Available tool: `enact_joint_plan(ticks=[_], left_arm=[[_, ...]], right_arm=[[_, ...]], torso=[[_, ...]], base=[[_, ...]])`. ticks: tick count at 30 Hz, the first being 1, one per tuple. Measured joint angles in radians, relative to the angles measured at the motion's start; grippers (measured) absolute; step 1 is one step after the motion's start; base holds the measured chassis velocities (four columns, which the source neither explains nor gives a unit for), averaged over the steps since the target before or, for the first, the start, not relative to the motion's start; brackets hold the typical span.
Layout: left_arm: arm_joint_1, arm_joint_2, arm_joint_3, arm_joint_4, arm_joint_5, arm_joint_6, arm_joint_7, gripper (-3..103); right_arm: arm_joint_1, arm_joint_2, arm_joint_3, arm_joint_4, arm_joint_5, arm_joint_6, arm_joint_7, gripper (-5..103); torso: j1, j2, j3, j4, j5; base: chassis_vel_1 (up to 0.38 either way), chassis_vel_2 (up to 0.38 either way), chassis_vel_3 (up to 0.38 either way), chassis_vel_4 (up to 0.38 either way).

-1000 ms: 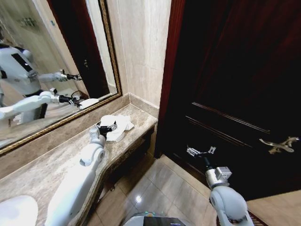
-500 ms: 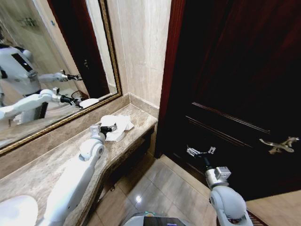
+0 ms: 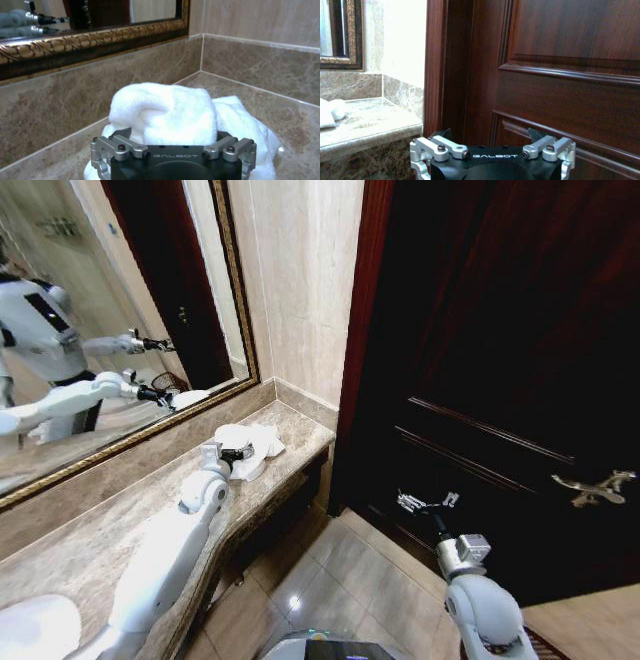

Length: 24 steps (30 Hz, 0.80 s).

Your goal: Discard the used towel into the hamper.

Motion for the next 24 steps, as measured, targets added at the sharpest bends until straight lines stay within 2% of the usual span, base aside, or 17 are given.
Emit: enact_joint_plan(ticks=[20, 21, 24], left_arm=[[-0.023, -0.037, 0.026, 0.065, 0.001, -0.017, 0.006, 100], [-0.023, -0.038, 0.025, 0.066, 0.001, -0.018, 0.007, 103], [-0.021, -0.041, 0.024, 0.068, 0.001, -0.024, 0.009, 94]], right_arm=[[-0.011, 0.0, 0.004, 0.004, 0.001, 0.006, 0.0, 100], [-0.012, 0.0, 0.004, 0.005, 0.001, 0.006, 0.0, 100], [-0.012, 0.0, 0.004, 0.006, 0.001, 0.006, 0.0, 100]], torso=[[0.0, 0.0, 0.0, 0.0, 0.0001], [0.0, 0.0, 0.0, 0.0, 0.0], [0.0, 0.0, 0.0, -0.0001, 0.0]], base=[[0.0, 0.0, 0.0, 0.0], [0.0, 0.0, 0.0, 0.0], [0.0, 0.0, 0.0, 0.0]])
